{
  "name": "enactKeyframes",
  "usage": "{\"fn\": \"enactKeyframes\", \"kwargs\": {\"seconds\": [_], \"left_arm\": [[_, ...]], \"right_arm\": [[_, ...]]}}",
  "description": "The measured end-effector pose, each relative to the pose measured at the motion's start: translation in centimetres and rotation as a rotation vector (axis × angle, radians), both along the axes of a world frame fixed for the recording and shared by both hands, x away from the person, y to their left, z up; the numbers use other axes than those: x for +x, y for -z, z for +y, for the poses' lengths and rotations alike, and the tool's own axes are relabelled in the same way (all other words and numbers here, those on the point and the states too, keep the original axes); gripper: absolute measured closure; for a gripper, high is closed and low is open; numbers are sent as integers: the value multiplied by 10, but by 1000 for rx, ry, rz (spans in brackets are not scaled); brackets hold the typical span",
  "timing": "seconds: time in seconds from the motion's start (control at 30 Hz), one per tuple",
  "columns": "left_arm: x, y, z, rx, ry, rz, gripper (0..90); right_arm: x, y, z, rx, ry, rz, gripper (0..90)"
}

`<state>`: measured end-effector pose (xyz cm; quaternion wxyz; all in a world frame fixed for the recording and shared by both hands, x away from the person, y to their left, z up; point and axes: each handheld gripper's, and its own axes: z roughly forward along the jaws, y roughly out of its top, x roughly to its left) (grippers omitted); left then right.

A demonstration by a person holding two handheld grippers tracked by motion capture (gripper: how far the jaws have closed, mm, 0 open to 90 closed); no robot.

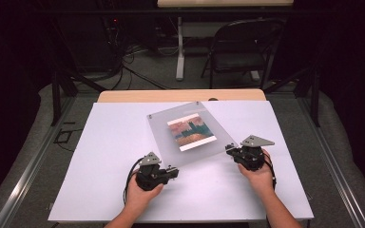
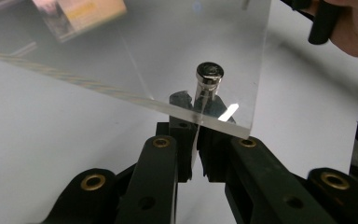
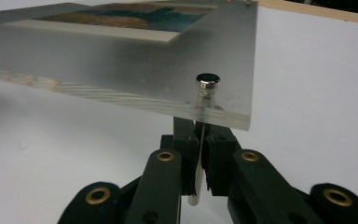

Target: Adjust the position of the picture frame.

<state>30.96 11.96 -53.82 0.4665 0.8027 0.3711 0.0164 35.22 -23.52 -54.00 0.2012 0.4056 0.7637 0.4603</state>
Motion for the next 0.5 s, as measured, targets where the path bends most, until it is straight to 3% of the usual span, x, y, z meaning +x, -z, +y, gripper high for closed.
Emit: {"fn": "enactKeyframes", "kwargs": {"seconds": [0.1,0.5], "left_arm": [[4,-3,10,-10,-33,-1,849],[24,-2,46,-22,-147,-3,842]], "right_arm": [[-8,-4,7,27,-23,6,849],[-25,-6,35,39,-82,8,840]]}}
